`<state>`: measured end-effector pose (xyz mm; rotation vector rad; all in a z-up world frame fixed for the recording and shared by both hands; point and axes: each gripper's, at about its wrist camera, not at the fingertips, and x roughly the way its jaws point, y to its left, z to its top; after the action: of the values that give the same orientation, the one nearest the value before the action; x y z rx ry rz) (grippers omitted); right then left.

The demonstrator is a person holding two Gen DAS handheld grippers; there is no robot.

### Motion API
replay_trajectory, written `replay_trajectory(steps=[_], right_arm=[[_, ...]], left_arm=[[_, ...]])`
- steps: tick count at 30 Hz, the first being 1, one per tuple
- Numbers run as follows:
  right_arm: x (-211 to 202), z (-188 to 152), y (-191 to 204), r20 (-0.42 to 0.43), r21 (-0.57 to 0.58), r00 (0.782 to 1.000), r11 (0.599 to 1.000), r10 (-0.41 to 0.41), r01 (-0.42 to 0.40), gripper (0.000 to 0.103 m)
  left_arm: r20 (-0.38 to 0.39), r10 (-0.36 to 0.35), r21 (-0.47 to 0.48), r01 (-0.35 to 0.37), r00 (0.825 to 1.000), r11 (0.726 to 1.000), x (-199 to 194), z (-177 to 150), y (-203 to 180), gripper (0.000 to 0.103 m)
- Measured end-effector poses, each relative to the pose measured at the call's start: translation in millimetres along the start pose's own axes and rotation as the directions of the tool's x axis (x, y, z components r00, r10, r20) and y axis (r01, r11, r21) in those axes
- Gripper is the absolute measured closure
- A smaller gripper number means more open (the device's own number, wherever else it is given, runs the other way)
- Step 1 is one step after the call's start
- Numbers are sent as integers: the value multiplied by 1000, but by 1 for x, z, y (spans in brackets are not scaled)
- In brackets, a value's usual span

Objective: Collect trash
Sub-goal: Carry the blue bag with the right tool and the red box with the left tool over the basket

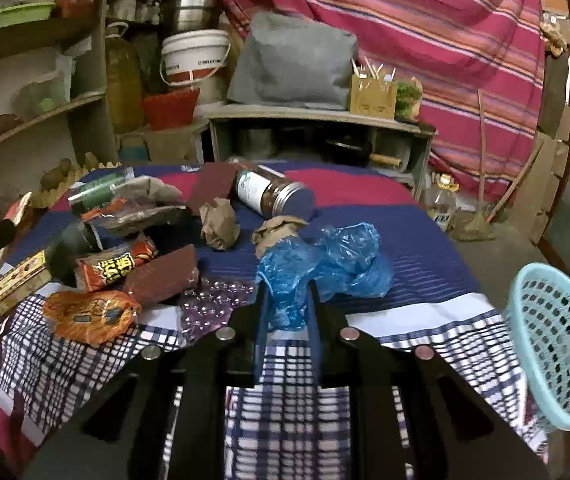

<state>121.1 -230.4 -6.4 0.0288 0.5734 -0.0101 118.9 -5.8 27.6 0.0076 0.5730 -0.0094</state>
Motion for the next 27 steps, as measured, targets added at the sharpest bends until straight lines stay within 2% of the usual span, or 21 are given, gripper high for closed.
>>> replay_trajectory(steps=[6,11,14,16,19,27], right_arm=[[-32,5,-19,38,4,999,1000,17,-17,85],[-64,6,-45,55,-15,997,999,48,-47,85],[-87,5,-68,76,-33,997,999,24,-22,85],[-99,5,-92,91,6,996,1000,9,-10,85],[-110,3,-126,100,56,994,998,-34,28,85],[-115,-11,-210,94,160,987,980,-132,116,85]], left_arm=[[4,-7,14,7,1000,1000,-2,0,-13,71],[35,-46,68,44,998,997,-16,-2,-38,71],[41,-82,82,78,996,994,-20,1,-58,72],[39,-136,76,133,990,988,-21,5,-73,72],[28,-192,117,187,981,975,-22,11,-104,72],[10,-341,202,332,940,922,-23,22,-201,72]])
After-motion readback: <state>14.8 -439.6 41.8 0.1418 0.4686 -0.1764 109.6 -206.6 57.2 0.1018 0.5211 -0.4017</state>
